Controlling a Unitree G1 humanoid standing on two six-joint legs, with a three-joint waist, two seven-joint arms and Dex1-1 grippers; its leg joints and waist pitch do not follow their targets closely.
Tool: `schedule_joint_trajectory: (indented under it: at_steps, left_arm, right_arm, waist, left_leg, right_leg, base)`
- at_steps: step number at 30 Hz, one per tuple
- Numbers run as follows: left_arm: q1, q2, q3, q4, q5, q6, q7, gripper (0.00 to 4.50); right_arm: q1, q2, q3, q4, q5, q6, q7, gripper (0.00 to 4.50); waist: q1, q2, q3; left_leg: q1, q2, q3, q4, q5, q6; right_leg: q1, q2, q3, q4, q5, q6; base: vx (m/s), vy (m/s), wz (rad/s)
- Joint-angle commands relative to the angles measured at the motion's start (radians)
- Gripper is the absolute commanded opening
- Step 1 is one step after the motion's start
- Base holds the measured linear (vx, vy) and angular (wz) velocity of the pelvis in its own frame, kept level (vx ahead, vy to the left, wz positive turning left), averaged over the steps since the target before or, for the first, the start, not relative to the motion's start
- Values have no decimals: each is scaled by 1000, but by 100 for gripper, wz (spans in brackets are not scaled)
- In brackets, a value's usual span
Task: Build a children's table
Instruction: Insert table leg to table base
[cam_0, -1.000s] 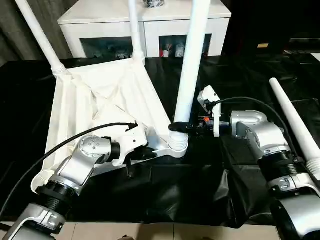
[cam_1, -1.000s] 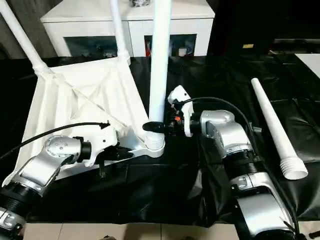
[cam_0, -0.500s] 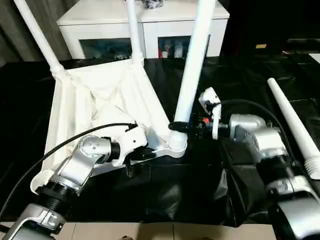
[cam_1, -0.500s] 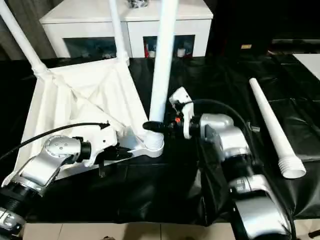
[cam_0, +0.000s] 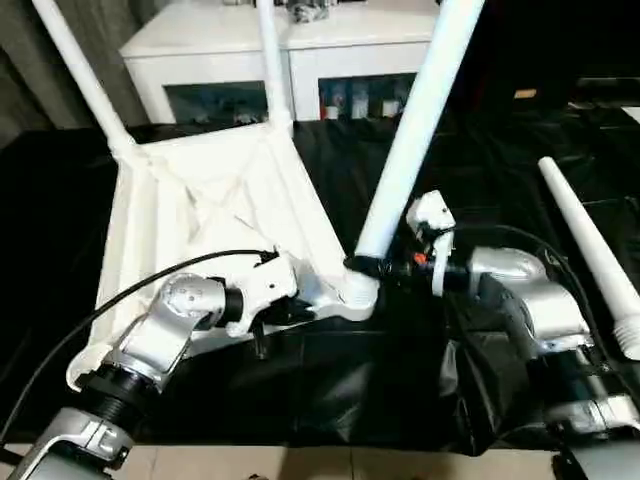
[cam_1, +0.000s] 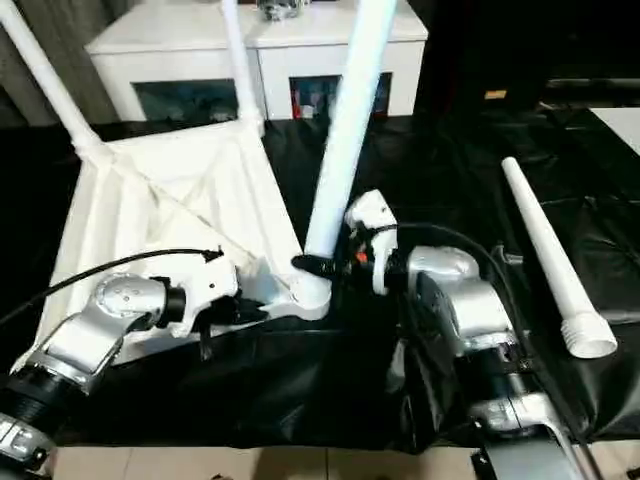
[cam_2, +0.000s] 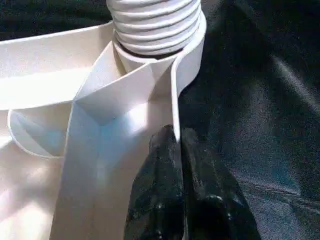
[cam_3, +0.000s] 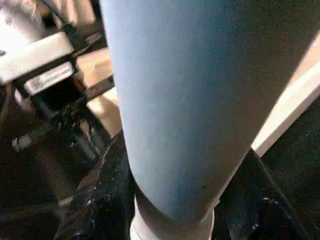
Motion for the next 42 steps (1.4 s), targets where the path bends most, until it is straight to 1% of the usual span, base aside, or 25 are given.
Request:
schedule_joint_trajectory:
  at_steps: [1,2,3,7,8,9,13,15,16,18,20,21,22,23,25,26,29,32,33,35,37,38,39,41,42]
  left_arm:
    - [-31,6,11,-17,10,-30,6,0]
    - [-29,6,11,-18,10,-31,7,0]
    - [-29,6,11,-19,10,-31,7,0]
    - [-21,10,9,-27,11,-29,9,0]
    - [-20,10,9,-27,11,-29,9,0]
    - [-19,11,9,-28,12,-28,9,0]
    - [-14,13,10,-34,11,-24,9,0]
    - [-14,14,11,-34,12,-24,8,0]
    - [-12,16,11,-36,12,-23,7,0]
    - [-12,17,11,-37,11,-23,7,0]
    - [-12,17,11,-37,11,-24,7,0]
    - [-13,16,10,-37,11,-23,7,0]
    - [-13,16,10,-37,11,-23,7,0]
    - [-14,14,9,-36,11,-23,7,0]
    - [-14,13,9,-35,10,-24,8,0]
    - [-14,13,9,-35,10,-24,8,0]
    - [-15,12,8,-34,10,-25,9,0]
    - [-19,11,10,-27,13,-28,9,0]
    - [-20,11,10,-25,13,-29,9,0]
    - [-21,11,12,-22,14,-32,8,0]
    - [-23,12,12,-17,14,-34,6,0]
    - [-24,12,13,-16,15,-35,5,0]
    - [-27,13,13,-11,15,-38,4,0]
    - [-30,13,12,-6,15,-40,2,0]
    - [-33,13,12,-2,16,-41,1,0]
  right_arm:
    - [39,-18,74,12,-54,35,36,184]
    - [36,-28,103,-6,-58,48,59,184]
    - [33,-31,113,-8,-59,50,67,184]
    - [-4,-28,157,18,-67,55,110,184]
    - [-5,-27,158,20,-68,55,111,184]
    - [-13,-25,164,31,-71,54,118,184]
    - [-64,-10,193,118,-91,36,156,184]
    - [-79,-3,195,146,-96,27,157,184]
    - [-116,19,187,219,-102,6,149,184]
    - [-142,42,167,267,-92,0,142,184]
    - [-149,49,158,279,-87,0,140,184]
    - [-169,71,126,324,-75,-3,110,184]
    - [-170,72,124,327,-75,-3,108,184]
    - [-181,82,101,361,-69,-3,87,184]
    - [-173,74,99,374,-71,-10,93,184]
    - [-172,73,99,374,-71,-10,93,184]
    - [-148,58,91,376,-69,-14,102,184]
    - [-104,33,77,359,-71,-19,101,184]
    - [-95,30,70,356,-69,-19,99,184]
    - [-64,17,48,331,-59,-15,84,184]
    - [-41,8,29,307,-47,-9,71,184]
    - [-35,5,24,301,-45,-8,67,184]
    - [-17,-3,14,283,-39,-2,59,184]
    - [0,-7,7,262,-34,5,57,184]
    - [14,-9,3,243,-28,13,56,184]
  waist:
    - [-3,-6,-74]
    - [-1,-7,-74]
    - [0,-5,-74]
    - [1,-7,-73]
    - [0,-11,-73]
    - [0,-9,-74]
    - [-1,-14,-75]
    - [-2,-10,-75]
    - [-4,-10,-75]
    - [-7,-8,-73]
    - [-8,-10,-72]
    - [-9,-9,-72]
    - [-10,-9,-73]
    - [-12,-8,-73]
    - [-12,-9,-71]
    - [-12,-8,-73]
    - [-12,-9,-71]
    - [-12,-6,-72]
    - [-12,-7,-72]
    - [-11,2,-72]
    - [-11,4,-73]
    - [-10,8,-74]
    - [-11,6,-74]
    - [-12,5,-74]
    - [-12,8,-73]
  left_leg:
    - [3,16,-4,-72,-133,48]
    - [4,17,-4,-73,-125,48]
    - [4,17,-5,-73,-125,49]
    - [3,18,-3,-73,-120,55]
    - [1,17,-4,-73,-121,55]
    - [2,17,-4,-73,-122,55]
    - [0,17,-5,-73,-116,56]
    - [1,18,-5,-73,-123,57]
    - [2,18,-5,-74,-139,50]
    - [2,18,-6,-78,-166,43]
    - [4,19,-6,-79,-178,36]
    - [5,20,-6,-80,-183,33]
    - [5,20,-7,-80,-185,30]
    - [5,19,-7,-81,-190,28]
    - [6,19,-6,-81,-197,26]
    - [6,19,-6,-81,-192,27]
    - [5,19,-6,-81,-196,30]
    - [8,19,-6,-82,-206,28]
    - [7,19,-7,-83,-206,28]
    - [11,19,-7,-83,-223,25]
    - [12,19,-8,-85,-222,23]
    - [13,19,-8,-84,-223,22]
    - [13,19,-7,-85,-221,24]
    - [11,17,-7,-85,-223,29]
    - [10,16,-7,-86,-228,30]
  right_leg:
    - [68,-47,47,-74,-125,-211]
    - [67,-47,48,-73,-125,-210]
    - [66,-47,48,-72,-127,-210]
    - [64,-48,49,-73,-137,-209]
    - [66,-49,48,-72,-141,-209]
    - [66,-49,48,-71,-143,-210]
    - [66,-49,48,-70,-133,-211]
    - [63,-50,48,-71,-131,-216]
    - [64,-51,47,-70,-140,-218]
    - [64,-51,46,-74,-162,-218]
    - [64,-50,47,-76,-169,-214]
    - [63,-50,47,-76,-171,-215]
    - [63,-51,47,-75,-171,-215]
    - [64,-51,47,-76,-173,-216]
    - [64,-50,47,-78,-179,-217]
    - [65,-50,47,-76,-172,-216]
    - [66,-51,47,-77,-174,-215]
    - [67,-50,48,-80,-179,-210]
    - [68,-49,47,-79,-176,-212]
    - [65,-49,47,-82,-190,-209]
    - [66,-48,47,-81,-165,-211]
    - [66,-47,46,-79,-148,-215]
    - [66,-47,46,-82,-141,-216]
    - [70,-46,45,-81,-128,-219]
    - [70,-47,44,-82,-146,-216]
  base:
    - [0,0,0]
    - [0,0,0]
    - [0,0,0]
    - [0,0,0]
    - [0,0,0]
    - [0,0,0]
    - [0,0,0]
    - [0,0,0]
    - [0,0,0]
    - [0,0,0]
    - [0,0,0]
    - [0,0,0]
    - [0,0,0]
    - [0,0,0]
    - [0,0,0]
    - [0,0,0]
    - [0,0,0]
    - [0,0,0]
    - [0,0,0]
    - [0,0,0]
    - [0,0,0]
    - [0,0,0]
    - [0,0,0]
    - [0,0,0]
    - [0,0,0]
